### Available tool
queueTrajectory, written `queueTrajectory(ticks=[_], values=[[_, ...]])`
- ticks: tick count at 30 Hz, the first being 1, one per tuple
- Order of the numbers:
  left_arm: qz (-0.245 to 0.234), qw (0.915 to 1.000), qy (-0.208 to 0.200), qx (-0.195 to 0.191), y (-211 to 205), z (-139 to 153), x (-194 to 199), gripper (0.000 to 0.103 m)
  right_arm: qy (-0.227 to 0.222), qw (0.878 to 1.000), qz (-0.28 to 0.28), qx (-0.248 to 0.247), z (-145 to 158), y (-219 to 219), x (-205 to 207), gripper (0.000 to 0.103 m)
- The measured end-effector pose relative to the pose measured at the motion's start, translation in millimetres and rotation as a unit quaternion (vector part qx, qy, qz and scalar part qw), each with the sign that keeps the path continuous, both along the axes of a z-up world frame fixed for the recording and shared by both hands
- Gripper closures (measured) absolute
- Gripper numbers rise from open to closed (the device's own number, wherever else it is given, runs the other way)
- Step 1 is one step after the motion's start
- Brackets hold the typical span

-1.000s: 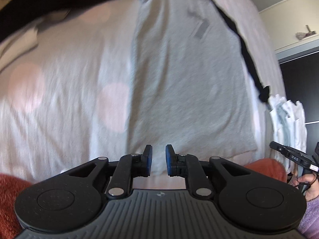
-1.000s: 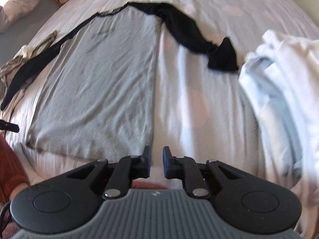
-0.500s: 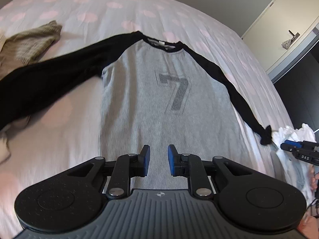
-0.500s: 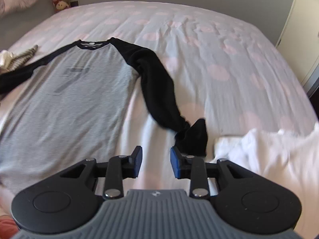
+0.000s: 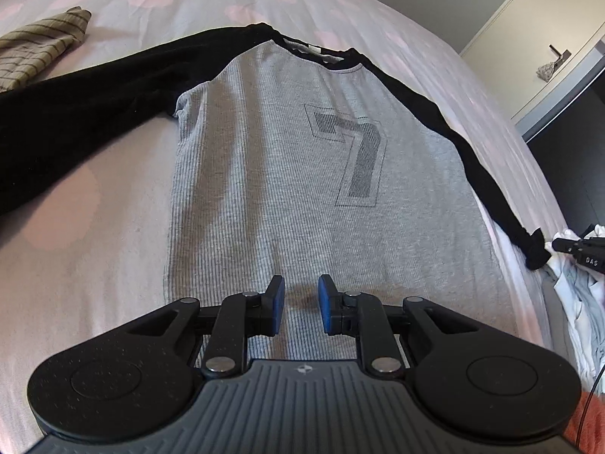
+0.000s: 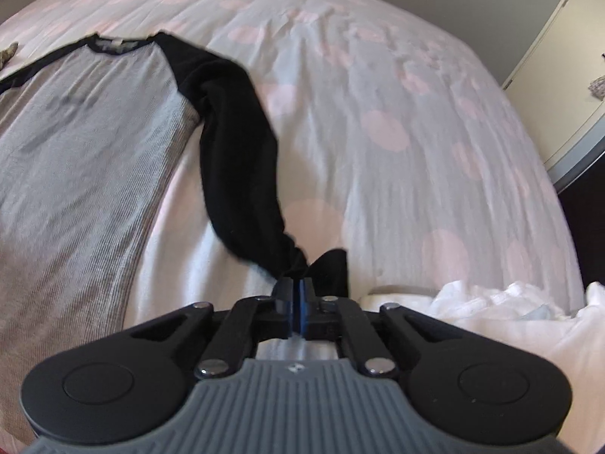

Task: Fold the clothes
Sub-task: 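Grasp the black sleeve cuff with the right gripper, then carry the black sleeve across the shirt body with the right gripper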

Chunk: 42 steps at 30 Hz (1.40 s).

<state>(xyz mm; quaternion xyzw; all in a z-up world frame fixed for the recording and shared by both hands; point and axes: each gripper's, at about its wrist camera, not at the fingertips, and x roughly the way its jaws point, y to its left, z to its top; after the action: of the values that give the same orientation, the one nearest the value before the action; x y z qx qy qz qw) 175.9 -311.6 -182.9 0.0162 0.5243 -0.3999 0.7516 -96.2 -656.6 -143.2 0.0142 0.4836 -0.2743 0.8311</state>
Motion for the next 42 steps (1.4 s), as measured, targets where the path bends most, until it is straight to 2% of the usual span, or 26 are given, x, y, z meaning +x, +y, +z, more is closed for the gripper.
queueTrajectory(ticks=[5, 8, 9, 11, 12, 13, 14, 17, 20, 21, 22, 24, 28, 33, 36, 40, 42], values=[[0.009, 1.0, 0.003, 0.0, 4, 0, 1, 0.087, -0.036, 0.999, -0.023, -0.032, 51, -8, -12, 0.102], [0.015, 0.9999, 0.003, -0.004, 6, 1, 2, 0.087, -0.041, 0.999, -0.028, -0.011, 58, -12, -15, 0.099], [0.017, 0.9998, 0.003, -0.004, 7, 2, 2, 0.087, -0.043, 0.999, -0.03, 0.0, 58, -14, -15, 0.095], [0.018, 0.9998, 0.0, -0.004, 9, 3, 1, 0.087, -0.05, 0.998, -0.034, 0.021, 47, -10, -13, 0.08], [0.019, 0.9998, -0.001, -0.003, 10, 3, 1, 0.087, -0.052, 0.998, -0.035, 0.032, 39, -7, -11, 0.063], [0.02, 0.9998, -0.002, -0.002, 11, 4, 1, 0.087, -0.046, 0.998, -0.034, 0.036, 30, -5, -7, 0.056], [0.021, 0.9998, -0.002, -0.001, 12, 3, 1, 0.087, -0.036, 0.998, -0.032, 0.038, 19, -2, -3, 0.056], [0.026, 0.9997, -0.003, 0.001, 12, 2, 5, 0.087, -0.005, 0.999, -0.028, 0.043, -14, 5, 10, 0.056], [0.029, 0.9996, -0.004, 0.003, 10, 0, 8, 0.087, 0.028, 0.998, -0.029, 0.042, -39, 4, 19, 0.064], [0.03, 0.9995, -0.004, 0.004, 10, -1, 10, 0.087, 0.041, 0.998, -0.029, 0.037, -44, 3, 20, 0.077], [0.031, 0.9995, -0.004, 0.005, 10, -1, 10, 0.087, 0.051, 0.998, -0.031, 0.032, -47, 2, 20, 0.097], [0.03, 0.9995, -0.004, 0.005, 10, -2, 10, 0.087, 0.04, 0.998, -0.037, 0.025, -38, -2, 14, 0.096], [0.024, 0.9997, -0.004, 0.005, 9, -2, 8, 0.087, -0.025, 0.997, -0.071, 0.003, 11, -13, -6, 0.096], [0.02, 0.9998, -0.007, 0.004, 9, 0, 6, 0.087, -0.084, 0.986, -0.144, -0.011, 65, -44, -32, 0.096], [0.023, 0.9997, -0.007, 0.005, 11, -1, 6, 0.087, -0.094, 0.976, -0.197, 0.0, 70, -72, -41, 0.096], [0.03, 0.9995, -0.007, 0.007, 13, -1, 8, 0.087, -0.101, 0.966, -0.239, 0.019, 57, -103, -44, 0.095], [0.032, 0.9994, -0.007, 0.01, 13, -3, 9, 0.087, -0.096, 0.962, -0.255, 0.015, 50, -112, -43, 0.089]])
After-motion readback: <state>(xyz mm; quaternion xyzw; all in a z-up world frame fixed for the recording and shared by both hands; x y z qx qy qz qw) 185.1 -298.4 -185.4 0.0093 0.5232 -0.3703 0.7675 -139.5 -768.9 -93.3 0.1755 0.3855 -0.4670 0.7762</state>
